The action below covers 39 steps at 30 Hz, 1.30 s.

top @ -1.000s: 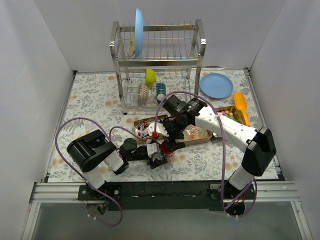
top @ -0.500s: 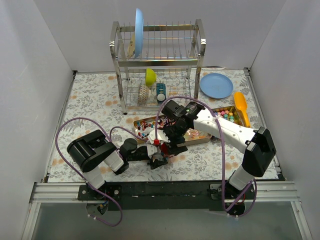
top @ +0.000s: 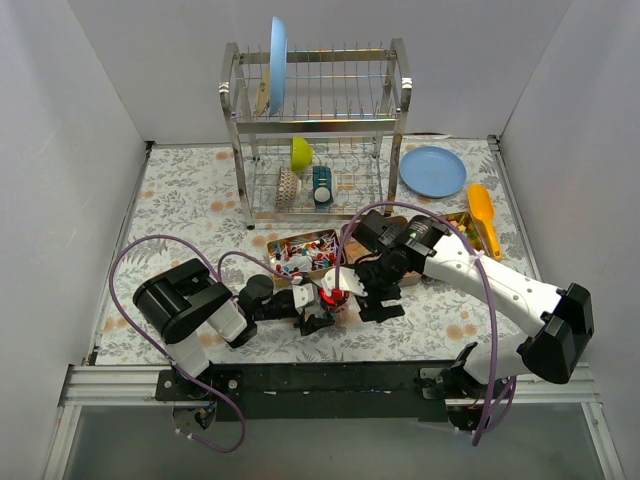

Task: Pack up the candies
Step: Screw the bottle lid onto the packing bottle.

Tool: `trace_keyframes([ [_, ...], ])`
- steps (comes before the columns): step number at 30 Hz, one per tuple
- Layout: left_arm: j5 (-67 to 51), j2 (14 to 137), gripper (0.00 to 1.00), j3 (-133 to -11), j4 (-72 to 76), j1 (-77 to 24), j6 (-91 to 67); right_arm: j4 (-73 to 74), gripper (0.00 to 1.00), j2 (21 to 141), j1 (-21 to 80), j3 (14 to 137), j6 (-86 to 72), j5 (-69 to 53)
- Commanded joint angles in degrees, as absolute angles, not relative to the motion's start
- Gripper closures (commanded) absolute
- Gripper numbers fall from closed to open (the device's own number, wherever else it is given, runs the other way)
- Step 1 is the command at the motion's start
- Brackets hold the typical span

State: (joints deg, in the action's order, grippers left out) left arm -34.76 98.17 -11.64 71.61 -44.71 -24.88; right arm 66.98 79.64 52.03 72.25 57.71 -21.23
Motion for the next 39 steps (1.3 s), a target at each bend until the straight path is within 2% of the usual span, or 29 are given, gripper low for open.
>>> trace_keyframes([
  [1,-34.8,99.14,1.0,-11.69,66.27,-44.3,-24.96,60.48,0.14,80.75,50.63,74.61,54.14,-19.86],
  [5,-35.07,99.23,1.0,-11.69,66.01,-44.21,-24.96,58.18,0.14,88.05,50.45,81.37,55.88,-23.46],
  [10,-34.98,98.88,1.0,-11.69,65.57,-44.3,-24.61,62.13,0.15,95.87,50.54,89.11,61.42,-27.77],
  [20,-34.72,98.61,1.0,-11.6,65.57,-44.3,-24.78,69.78,0.16,99.4,51.59,91.41,69.34,-29.36],
  [30,-33.75,98.88,1.0,-11.78,65.83,-44.12,-25.49,70.84,0.18,97.74,51.42,87.82,66.19,-27.17],
  [39,-33.31,99.23,1.0,-12.13,65.74,-43.51,-26.1,72.51,0.19,87.81,51.33,77.09,59.51,-24.08],
])
